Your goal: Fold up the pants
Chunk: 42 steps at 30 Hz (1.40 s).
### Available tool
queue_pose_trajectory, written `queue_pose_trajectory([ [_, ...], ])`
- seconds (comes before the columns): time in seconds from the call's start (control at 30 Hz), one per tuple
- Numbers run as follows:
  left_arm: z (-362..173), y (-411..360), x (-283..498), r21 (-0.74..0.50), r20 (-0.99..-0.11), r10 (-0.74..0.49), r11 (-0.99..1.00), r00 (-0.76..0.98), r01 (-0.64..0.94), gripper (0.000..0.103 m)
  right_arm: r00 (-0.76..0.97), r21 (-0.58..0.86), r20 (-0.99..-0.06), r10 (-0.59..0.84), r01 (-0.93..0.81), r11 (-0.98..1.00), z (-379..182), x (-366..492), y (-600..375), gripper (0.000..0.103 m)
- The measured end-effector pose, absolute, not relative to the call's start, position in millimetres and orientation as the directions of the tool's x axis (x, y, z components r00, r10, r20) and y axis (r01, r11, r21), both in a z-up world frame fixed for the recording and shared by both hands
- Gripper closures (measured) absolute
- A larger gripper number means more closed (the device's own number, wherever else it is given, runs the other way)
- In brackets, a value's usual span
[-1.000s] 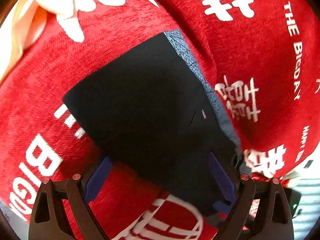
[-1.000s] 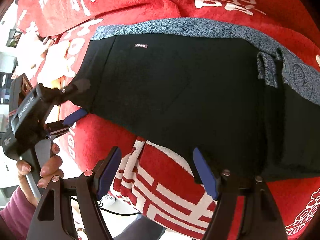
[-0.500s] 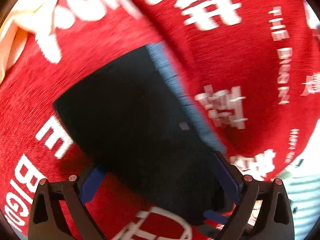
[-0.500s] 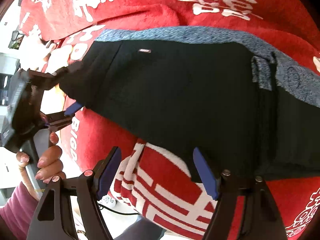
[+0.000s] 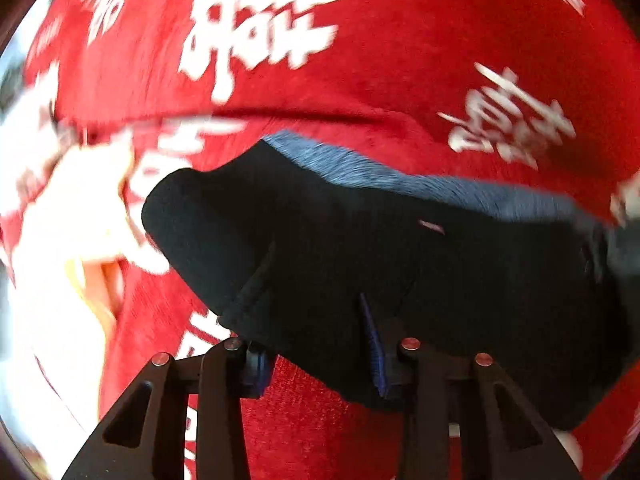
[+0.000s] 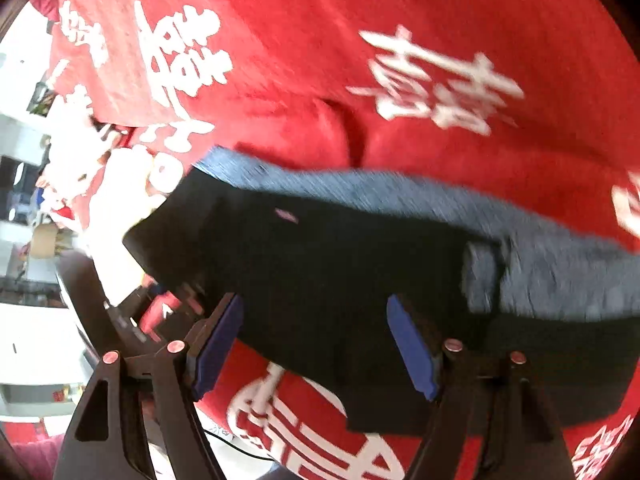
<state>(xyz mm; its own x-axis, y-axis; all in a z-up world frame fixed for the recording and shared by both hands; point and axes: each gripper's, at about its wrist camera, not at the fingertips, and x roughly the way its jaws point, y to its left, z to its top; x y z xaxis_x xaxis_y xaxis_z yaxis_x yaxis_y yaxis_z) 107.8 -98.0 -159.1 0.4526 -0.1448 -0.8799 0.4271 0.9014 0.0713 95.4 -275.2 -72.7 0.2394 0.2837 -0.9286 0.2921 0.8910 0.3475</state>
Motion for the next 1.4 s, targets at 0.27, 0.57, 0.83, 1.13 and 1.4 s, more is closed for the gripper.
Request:
queue_pose_trajectory([
  [0.27, -158, -124, 89, 0.311, -0.808, -0.085, 0.779, 0.584, 0.545, 0.064, 0.068, 0.491, -0.871, 0.487, 0.058, 0.869, -69, 192, -213, 0.019],
  [0.57, -156, -115, 88, 0.318, -0.809, -0.079, 0.774, 0.583, 0.547, 0.064, -0.235, 0.362, -0.918, 0.319, -0.173, 0.916, -122, 250, -115, 0.019],
  [0.83, -146, -121, 76, 0.294, -0.805, -0.132, 0.757, 0.578, 0.584, 0.064, -0.22, 0.439, -0.875, 0.432, 0.015, 0.898, -146, 243, -154, 0.085],
  [1.13, -77, -156, 51, 0.159, -0.772, -0.32, 0.739, 0.549, 0.654, 0.064, 0.117, 0.638, -0.77, 0.628, 0.13, 0.759, -84, 172, -246, 0.085],
  [1.4, -27, -219, 8, -0.003, -0.757, -0.496, 0.654, 0.426, 0.757, 0.064, 0.376, 0.722, -0.68, 0.629, 0.198, 0.663, -33, 70, -343, 0.085],
])
